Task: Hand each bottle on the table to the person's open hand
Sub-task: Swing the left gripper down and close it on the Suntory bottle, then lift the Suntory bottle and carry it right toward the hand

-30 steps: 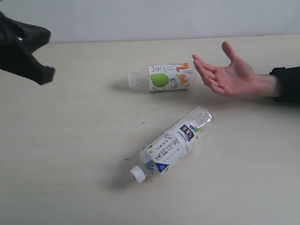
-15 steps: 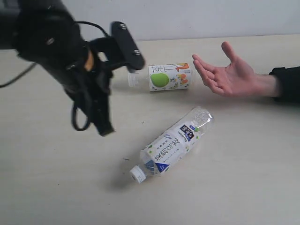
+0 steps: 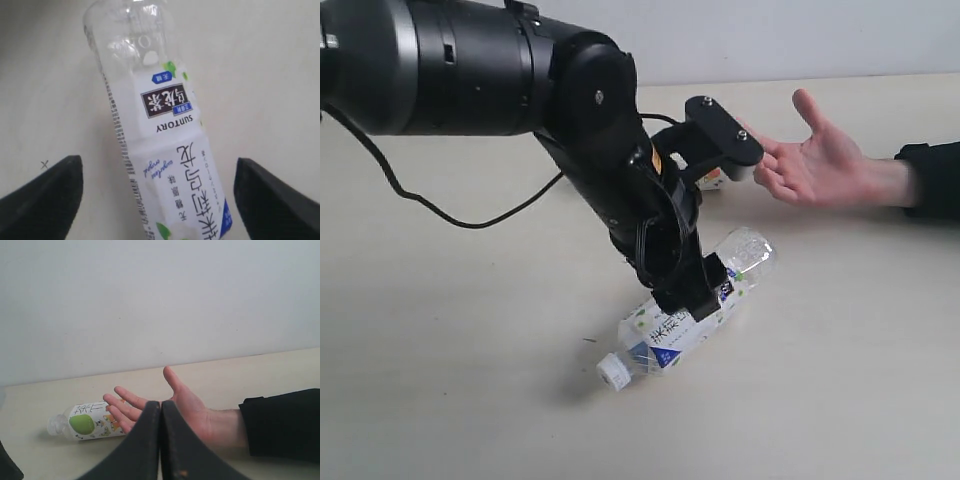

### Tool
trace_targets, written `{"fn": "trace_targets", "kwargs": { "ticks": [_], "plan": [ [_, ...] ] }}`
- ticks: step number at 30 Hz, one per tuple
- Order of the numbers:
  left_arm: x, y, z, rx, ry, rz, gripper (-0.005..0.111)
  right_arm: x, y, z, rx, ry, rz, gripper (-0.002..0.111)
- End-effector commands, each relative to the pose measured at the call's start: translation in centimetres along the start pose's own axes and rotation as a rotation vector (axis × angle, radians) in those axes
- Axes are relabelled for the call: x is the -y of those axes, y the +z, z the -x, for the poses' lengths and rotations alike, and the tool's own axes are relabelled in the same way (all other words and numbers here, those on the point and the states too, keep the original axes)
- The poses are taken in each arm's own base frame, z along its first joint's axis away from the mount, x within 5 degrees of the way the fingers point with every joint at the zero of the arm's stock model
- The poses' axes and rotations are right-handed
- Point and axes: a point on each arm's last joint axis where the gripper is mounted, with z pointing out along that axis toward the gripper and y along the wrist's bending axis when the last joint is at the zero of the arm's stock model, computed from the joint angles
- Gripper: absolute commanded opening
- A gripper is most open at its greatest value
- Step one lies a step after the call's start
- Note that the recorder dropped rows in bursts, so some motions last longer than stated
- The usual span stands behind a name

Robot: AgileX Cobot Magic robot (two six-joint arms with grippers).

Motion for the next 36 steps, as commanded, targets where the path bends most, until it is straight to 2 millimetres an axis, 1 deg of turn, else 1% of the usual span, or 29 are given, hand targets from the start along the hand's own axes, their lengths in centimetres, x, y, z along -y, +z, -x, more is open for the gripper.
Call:
{"fn": "trace_targets", "kwargs": {
  "ticks": [1, 4, 10, 15, 20, 22, 24, 27, 30, 31, 33, 34, 36],
  "plan": [
    [-0.1, 2.1, 0.0, -0.012, -0.009, -0.003, 0.079, 0.1, 0.0, -0.1, 0.001, 0.001, -0.004, 0.000],
    [-0.3, 3.8, -0.6, -0.058, -0.006, -0.009, 0.079, 0.1, 0.0, -0.1, 0.001, 0.001, -0.004, 0.000],
    [-0.4, 5.5, -1.2, -0.096, 0.000, -0.012, 0.079, 0.1, 0.0, -0.1, 0.001, 0.001, -0.004, 0.000],
    [-0.4, 6.0, -1.3, -0.107, 0.004, -0.015, 0.079, 0.1, 0.0, -0.1, 0.001, 0.001, -0.004, 0.000],
    [-0.4, 6.0, -1.3, -0.107, 0.006, -0.015, 0.079, 0.1, 0.0, -0.1, 0.001, 0.001, -0.004, 0.000],
    [-0.4, 5.9, -1.3, -0.109, 0.010, -0.016, 0.078, 0.1, 0.0, -0.1, 0.001, 0.001, -0.004, 0.000],
    [-0.4, 5.9, -1.3, -0.109, 0.010, -0.016, 0.072, 0.1, 0.0, -0.1, 0.001, 0.001, -0.004, 0.000],
    [-0.4, 5.9, -1.3, -0.109, 0.010, -0.016, 0.057, 0.1, 0.0, -0.1, 0.001, 0.001, -0.004, 0.000],
    [-0.4, 5.9, -1.3, -0.109, 0.010, -0.016, 0.033, 0.1, 0.0, -0.1, 0.001, 0.001, -0.004, 0.000],
    [-0.4, 5.9, -1.3, -0.109, 0.010, -0.016, 0.022, 0.1, 0.0, -0.1, 0.001, 0.001, -0.004, 0.000],
    [-0.4, 5.9, -1.3, -0.107, 0.010, -0.015, 0.006, 0.1, 0.0, -0.1, 0.001, -0.001, -0.004, 0.000],
    [-0.4, 5.9, -1.3, -0.109, 0.014, -0.015, 0.000, 0.1, 0.0, -0.1, 0.001, -0.001, -0.004, 0.000],
    [-0.4, 5.8, -1.2, -0.104, 0.012, -0.014, 0.000, 0.1, 0.0, -0.1, 0.001, 0.003, -0.004, 0.000]
  ]
}}
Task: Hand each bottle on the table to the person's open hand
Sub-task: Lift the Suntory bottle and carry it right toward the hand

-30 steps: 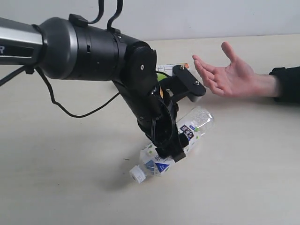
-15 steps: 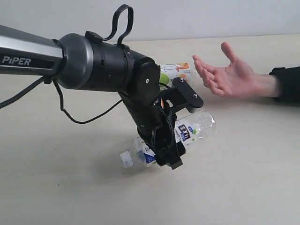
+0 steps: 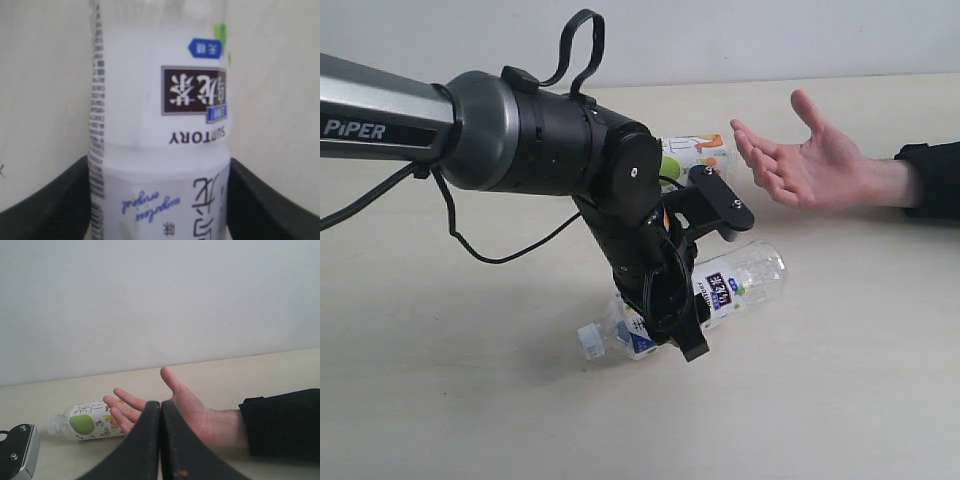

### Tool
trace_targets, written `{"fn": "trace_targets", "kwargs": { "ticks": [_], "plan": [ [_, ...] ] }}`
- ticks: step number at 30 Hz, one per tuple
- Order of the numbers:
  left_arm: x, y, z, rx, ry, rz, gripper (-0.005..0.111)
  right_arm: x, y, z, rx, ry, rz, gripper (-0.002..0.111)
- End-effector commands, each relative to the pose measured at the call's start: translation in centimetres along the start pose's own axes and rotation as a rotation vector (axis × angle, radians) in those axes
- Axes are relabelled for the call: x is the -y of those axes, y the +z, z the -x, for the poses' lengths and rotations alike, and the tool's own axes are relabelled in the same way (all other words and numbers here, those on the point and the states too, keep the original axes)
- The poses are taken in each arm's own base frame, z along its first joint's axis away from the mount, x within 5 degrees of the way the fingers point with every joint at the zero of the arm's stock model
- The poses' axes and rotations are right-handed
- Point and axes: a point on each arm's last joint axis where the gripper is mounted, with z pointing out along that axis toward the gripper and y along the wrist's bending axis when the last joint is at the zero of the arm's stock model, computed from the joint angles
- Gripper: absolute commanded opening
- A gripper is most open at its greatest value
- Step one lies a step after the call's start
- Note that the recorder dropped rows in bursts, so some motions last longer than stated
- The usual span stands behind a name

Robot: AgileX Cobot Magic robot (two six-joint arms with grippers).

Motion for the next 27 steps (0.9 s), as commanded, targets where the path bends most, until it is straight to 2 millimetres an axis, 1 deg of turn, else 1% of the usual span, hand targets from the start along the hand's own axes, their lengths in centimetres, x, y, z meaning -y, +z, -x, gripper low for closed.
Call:
{"fn": "trace_targets", "kwargs": {
  "ticks": [1, 3, 6, 8, 13, 15, 20, 23, 27],
  "plan": [
    [0.0, -0.4, 0.5, 0.007, 0.005, -0.001, 0.000, 0.1, 0.0, -0.1, 0.001, 0.008, -0.004, 0.000],
    [0.1, -1.1, 0.7, 0.005, 0.005, -0.007, 0.000, 0.1, 0.0, -0.1, 0.001, 0.008, -0.004, 0.000],
    [0.1, -3.0, 1.4, 0.022, -0.008, -0.013, 0.000, 0.1, 0.0, -0.1, 0.001, 0.008, -0.004, 0.000],
    [0.2, -4.6, 2.0, 0.031, -0.008, -0.016, 0.000, 0.1, 0.0, -0.1, 0.001, 0.008, -0.004, 0.000],
    [0.2, -8.8, 3.9, 0.134, -0.102, -0.012, 0.000, 0.1, 0.0, -0.1, 0.001, 0.008, -0.004, 0.000],
    [0.3, -9.9, 4.5, 0.179, -0.138, -0.019, 0.000, 0.1, 0.0, -0.1, 0.001, 0.008, -0.004, 0.000],
    [-0.2, -11.9, 6.0, 0.262, -0.275, 0.001, 0.000, 0.1, 0.0, -0.1, 0.001, 0.008, -0.004, 0.000],
    [-0.6, -13.0, 6.8, 0.308, -0.376, 0.067, 0.000, 0.1, 0.0, -0.1, 0.001, 0.008, -0.004, 0.000],
    [-0.6, -13.2, 7.8, 0.392, -0.532, 0.119, 0.000, 0.1, 0.0, -0.1, 0.001, 0.008, -0.004, 0.000]
  ]
}}
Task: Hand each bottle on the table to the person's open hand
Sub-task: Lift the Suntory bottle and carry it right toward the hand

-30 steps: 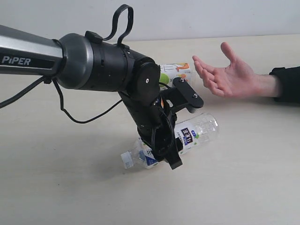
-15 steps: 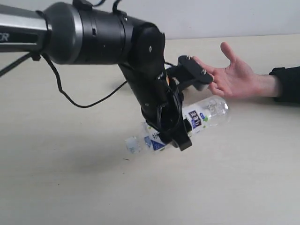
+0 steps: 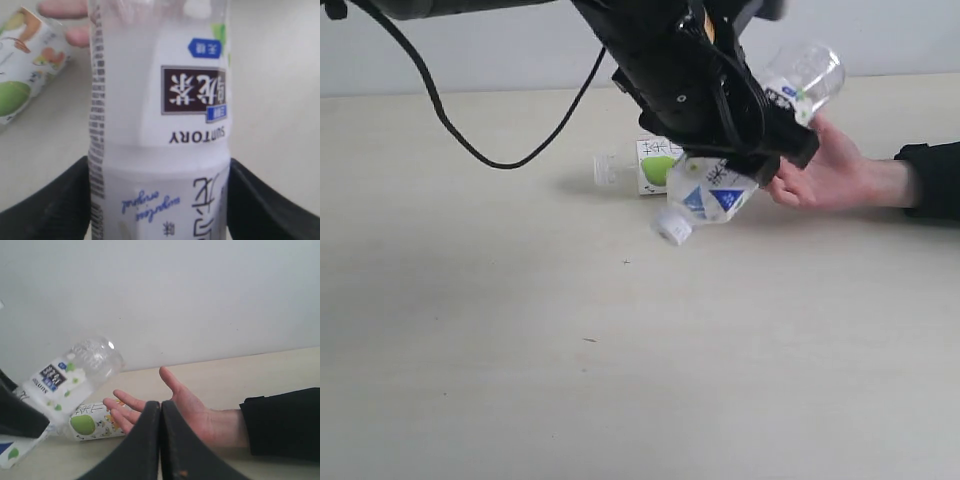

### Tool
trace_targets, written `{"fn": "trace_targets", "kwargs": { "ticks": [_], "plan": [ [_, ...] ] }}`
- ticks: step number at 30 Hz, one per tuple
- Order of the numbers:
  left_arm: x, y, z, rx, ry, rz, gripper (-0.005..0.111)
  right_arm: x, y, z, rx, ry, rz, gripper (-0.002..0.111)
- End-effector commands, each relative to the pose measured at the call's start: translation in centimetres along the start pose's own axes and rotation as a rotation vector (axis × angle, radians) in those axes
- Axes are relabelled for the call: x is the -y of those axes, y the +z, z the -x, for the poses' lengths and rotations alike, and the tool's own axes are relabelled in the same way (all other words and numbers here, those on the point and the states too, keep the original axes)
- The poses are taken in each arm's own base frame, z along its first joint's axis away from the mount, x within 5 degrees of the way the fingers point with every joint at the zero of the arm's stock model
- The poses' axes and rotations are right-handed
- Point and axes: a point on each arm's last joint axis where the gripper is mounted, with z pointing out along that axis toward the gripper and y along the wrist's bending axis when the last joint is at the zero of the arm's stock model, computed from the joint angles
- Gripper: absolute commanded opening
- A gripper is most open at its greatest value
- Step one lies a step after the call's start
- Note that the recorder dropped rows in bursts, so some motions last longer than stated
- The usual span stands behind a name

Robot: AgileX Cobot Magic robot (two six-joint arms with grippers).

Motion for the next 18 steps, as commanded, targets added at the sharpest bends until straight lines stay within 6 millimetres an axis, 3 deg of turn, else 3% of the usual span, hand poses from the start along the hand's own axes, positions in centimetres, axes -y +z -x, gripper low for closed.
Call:
{"fn": "trace_targets", "kwargs": {
  "ticks": [1, 11, 18],
  "plan": [
    [0.8, -0.2, 1.2, 0.120, -0.189, 0.049, 0.000, 0.1, 0.0, -0.1, 0.001, 0.002, -0.004, 0.000],
    [6.1, 3.1, 0.9, 0.321, -0.486, 0.107, 0.000, 0.1, 0.0, 0.0, 0.012, 0.002, -0.006, 0.000],
    [7.5, 5.7, 1.0, 0.459, -0.696, 0.054, 0.000, 0.1, 0.0, 0.0, 0.012, 0.002, -0.006, 0.000]
  ]
}}
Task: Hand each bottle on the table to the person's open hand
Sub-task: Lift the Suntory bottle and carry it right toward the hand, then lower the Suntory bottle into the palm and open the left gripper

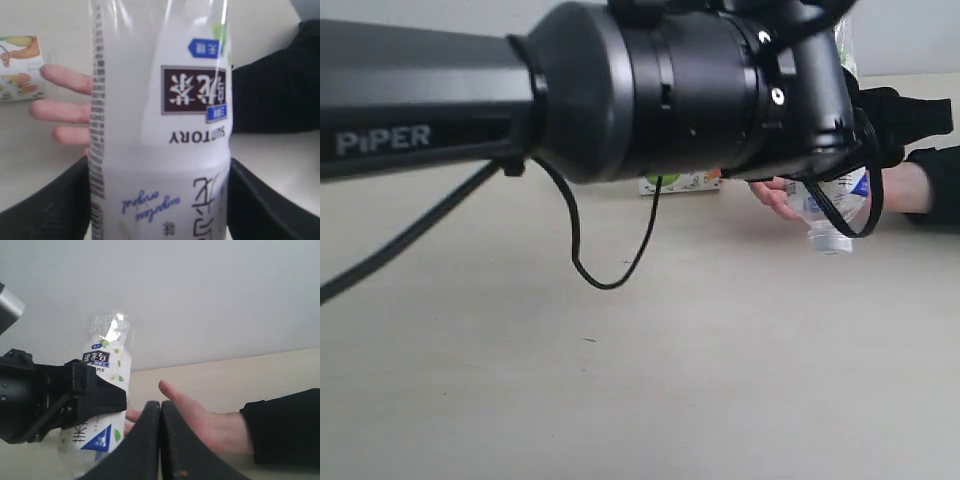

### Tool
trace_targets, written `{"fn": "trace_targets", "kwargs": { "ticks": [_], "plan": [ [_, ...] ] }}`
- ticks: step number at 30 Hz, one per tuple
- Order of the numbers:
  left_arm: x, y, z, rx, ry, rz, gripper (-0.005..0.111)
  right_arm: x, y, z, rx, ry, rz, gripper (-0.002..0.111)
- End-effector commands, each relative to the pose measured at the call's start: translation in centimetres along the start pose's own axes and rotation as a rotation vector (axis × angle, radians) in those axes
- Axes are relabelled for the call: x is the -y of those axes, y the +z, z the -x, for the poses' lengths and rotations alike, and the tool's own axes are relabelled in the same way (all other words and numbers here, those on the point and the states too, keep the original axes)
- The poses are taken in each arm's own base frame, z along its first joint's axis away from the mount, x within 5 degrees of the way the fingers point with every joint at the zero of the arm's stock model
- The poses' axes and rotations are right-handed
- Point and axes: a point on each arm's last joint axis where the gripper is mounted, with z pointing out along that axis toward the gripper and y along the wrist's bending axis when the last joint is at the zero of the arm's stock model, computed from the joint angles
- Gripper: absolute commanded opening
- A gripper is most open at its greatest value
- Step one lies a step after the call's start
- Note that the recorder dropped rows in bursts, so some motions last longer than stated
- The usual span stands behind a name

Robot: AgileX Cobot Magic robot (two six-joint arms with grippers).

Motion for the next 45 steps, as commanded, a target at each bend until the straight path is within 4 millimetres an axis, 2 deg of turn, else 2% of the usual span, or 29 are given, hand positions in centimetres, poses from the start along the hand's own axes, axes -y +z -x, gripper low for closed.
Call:
{"fn": "trace_targets", "kwargs": {
  "ticks": [1, 8, 17, 28, 31, 38, 40, 42, 45],
  "plan": [
    [0.6, 1.3, -0.5, 0.056, -0.167, -0.061, 0.000, 0.1, 0.0, 0.0, 0.010, 0.001, -0.006, 0.000],
    [0.1, 3.8, -1.8, 0.093, -0.308, -0.063, 0.000, 0.1, 0.0, 0.0, 0.010, 0.001, -0.006, 0.000],
    [0.3, 6.5, -3.3, 0.067, -0.305, -0.067, 0.000, 0.1, 0.0, 0.0, 0.010, 0.003, -0.006, 0.000],
    [0.2, 7.3, -4.1, 0.046, -0.298, -0.073, 0.001, 0.1, 0.0, 0.0, 0.010, 0.003, -0.006, 0.000],
    [0.1, 7.3, -4.2, 0.045, -0.297, -0.071, 0.012, 0.1, 0.0, 0.0, 0.010, 0.003, -0.006, 0.000],
    [-0.2, 7.5, -4.0, 0.048, -0.300, -0.062, 0.064, 0.1, 0.0, 0.0, 0.010, 0.003, -0.006, 0.000],
    [-0.2, 7.5, -4.0, 0.050, -0.300, -0.057, 0.075, 0.1, 0.0, 0.0, 0.010, 0.003, -0.006, 0.000],
    [-0.4, 7.5, -4.0, 0.058, -0.301, -0.039, 0.082, 0.1, 0.0, 0.0, 0.010, 0.003, -0.006, 0.000],
    [-0.5, 7.5, -3.9, 0.062, -0.279, -0.029, 0.085, 0.1, 0.0, 0.0, 0.010, 0.003, -0.006, 0.000]
  ]
}}
